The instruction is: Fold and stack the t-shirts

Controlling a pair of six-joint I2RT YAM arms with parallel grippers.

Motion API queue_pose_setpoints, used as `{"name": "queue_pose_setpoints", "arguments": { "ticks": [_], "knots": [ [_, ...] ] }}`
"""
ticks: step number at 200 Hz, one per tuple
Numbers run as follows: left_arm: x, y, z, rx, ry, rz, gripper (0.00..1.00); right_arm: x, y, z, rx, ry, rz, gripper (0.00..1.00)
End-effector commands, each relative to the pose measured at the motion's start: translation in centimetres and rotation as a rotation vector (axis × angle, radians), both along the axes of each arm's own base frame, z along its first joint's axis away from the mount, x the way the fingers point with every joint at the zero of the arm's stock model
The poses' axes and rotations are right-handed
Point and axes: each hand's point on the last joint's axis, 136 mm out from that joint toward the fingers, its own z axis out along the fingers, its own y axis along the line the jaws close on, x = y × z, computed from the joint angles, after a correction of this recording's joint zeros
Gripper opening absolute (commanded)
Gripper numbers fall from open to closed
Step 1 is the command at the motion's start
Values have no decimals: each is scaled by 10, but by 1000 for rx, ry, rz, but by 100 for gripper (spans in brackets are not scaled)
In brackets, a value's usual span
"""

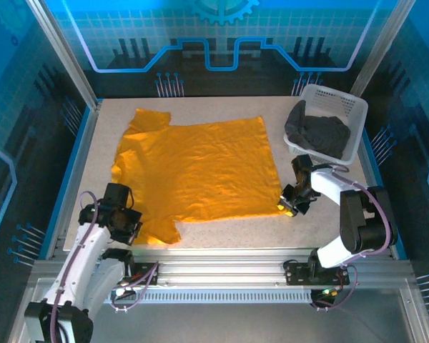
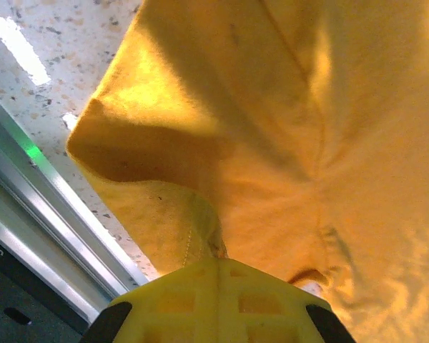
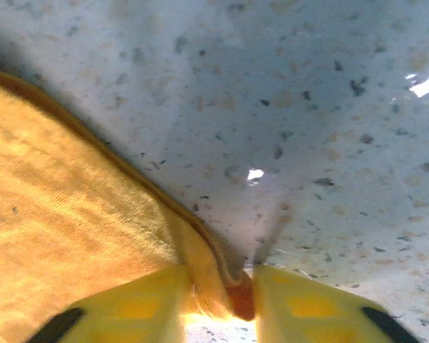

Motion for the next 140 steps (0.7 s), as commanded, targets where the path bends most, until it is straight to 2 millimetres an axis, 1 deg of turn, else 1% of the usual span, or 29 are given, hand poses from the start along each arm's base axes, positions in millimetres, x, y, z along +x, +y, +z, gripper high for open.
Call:
{"name": "queue_pose_setpoints", "arguments": {
  "ticks": [1,14,40,45,48,65,91,111,119,126,131,140],
  "knots": [
    [7,5,20,37,-40,-17,0,-3,6,-1,15,15,-10,11],
    [18,7,32,54,-86,-20,0,2,5,7,1,-15,-10,0],
    [51,9,61,77,-200,-39,0,17,8,32,-19,-77,14,0],
    [58,9,66,80,-219,-44,0,16,9,34,-20,-72,21,0],
    [63,9,69,81,-231,-46,0,24,11,41,-17,-95,26,0],
    [87,10,85,95,-277,-68,0,36,16,57,-19,-119,41,0],
    [128,15,112,127,-355,-87,0,56,21,74,-19,-150,36,0],
    [155,18,124,124,-395,-91,0,73,24,80,-18,-160,31,0],
    [159,18,125,122,-379,-100,0,78,25,82,-21,-157,32,0],
    [156,19,123,128,-342,-114,0,80,26,82,-25,-147,36,0],
    [153,19,120,133,-313,-127,0,80,26,82,-26,-138,37,0],
    [139,20,107,134,-240,-140,0,78,26,80,-28,-127,40,0]
  ]
}}
